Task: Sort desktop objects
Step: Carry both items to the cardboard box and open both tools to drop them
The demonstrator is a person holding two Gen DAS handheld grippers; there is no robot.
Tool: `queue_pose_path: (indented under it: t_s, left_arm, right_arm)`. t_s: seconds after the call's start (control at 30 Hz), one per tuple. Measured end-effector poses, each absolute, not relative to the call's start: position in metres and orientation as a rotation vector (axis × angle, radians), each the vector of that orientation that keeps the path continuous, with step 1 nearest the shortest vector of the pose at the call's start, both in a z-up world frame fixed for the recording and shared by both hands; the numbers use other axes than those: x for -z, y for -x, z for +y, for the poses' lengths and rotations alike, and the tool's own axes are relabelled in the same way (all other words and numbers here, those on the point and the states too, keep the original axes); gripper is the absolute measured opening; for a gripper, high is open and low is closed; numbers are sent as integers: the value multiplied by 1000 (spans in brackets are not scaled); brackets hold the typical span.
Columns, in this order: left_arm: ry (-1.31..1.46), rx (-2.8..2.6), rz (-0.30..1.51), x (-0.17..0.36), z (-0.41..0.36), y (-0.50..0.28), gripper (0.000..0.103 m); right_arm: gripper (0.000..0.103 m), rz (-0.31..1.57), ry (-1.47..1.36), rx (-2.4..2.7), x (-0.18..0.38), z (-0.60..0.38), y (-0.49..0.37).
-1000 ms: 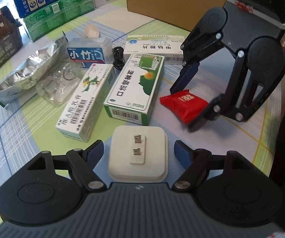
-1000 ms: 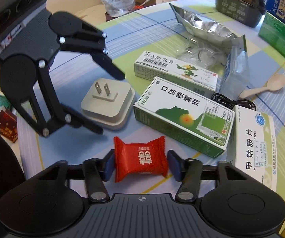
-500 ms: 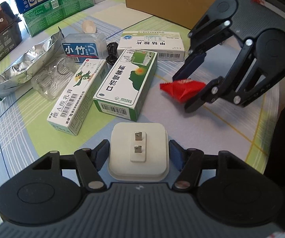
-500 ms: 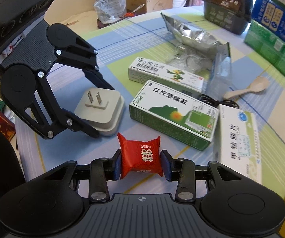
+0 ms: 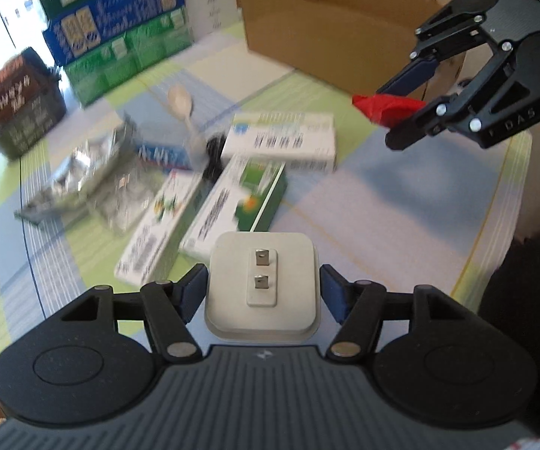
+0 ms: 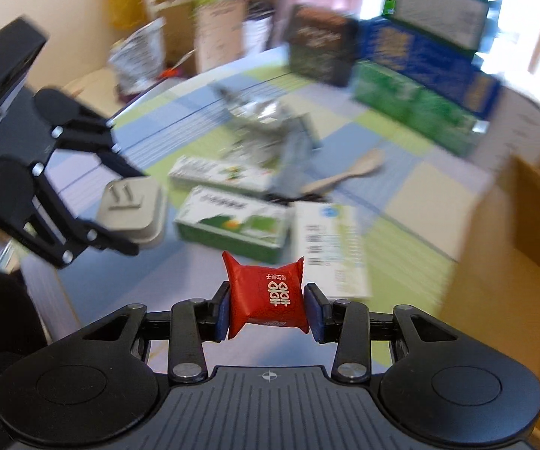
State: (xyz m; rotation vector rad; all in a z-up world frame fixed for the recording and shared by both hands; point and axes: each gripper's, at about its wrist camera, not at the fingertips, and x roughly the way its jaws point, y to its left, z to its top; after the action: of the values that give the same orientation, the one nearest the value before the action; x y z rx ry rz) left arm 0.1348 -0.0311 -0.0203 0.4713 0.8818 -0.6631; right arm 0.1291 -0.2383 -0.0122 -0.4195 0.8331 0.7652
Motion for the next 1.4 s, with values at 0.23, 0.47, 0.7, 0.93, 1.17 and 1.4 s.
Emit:
queue_pose_path:
  t_s: [0.23, 0.47, 0.7, 0.93, 1.17, 1.4]
  left_arm:
    - [-442, 699, 820, -27, -111, -136, 60]
    - [-366, 736, 770, -62, -204, -148, 60]
    - [-356, 737, 753, -65, -272, -167, 60]
    - [-343, 727, 768, -49, -304, -185, 60]
    - [-357, 746, 759, -39, -323, -194, 61]
    - [-320, 744, 743, -39, -325, -202, 79]
  right_arm:
    - [38, 766, 380, -563, -42, -306, -135]
    - [38, 769, 319, -402, -63, -377, -162]
    - [38, 789, 265, -337, -58, -418, -180]
    - [38, 814, 236, -322, -46, -442, -190]
    - [38, 835, 225, -308, -34, -450, -199]
    - [49, 857, 206, -291, -28, -456, -208]
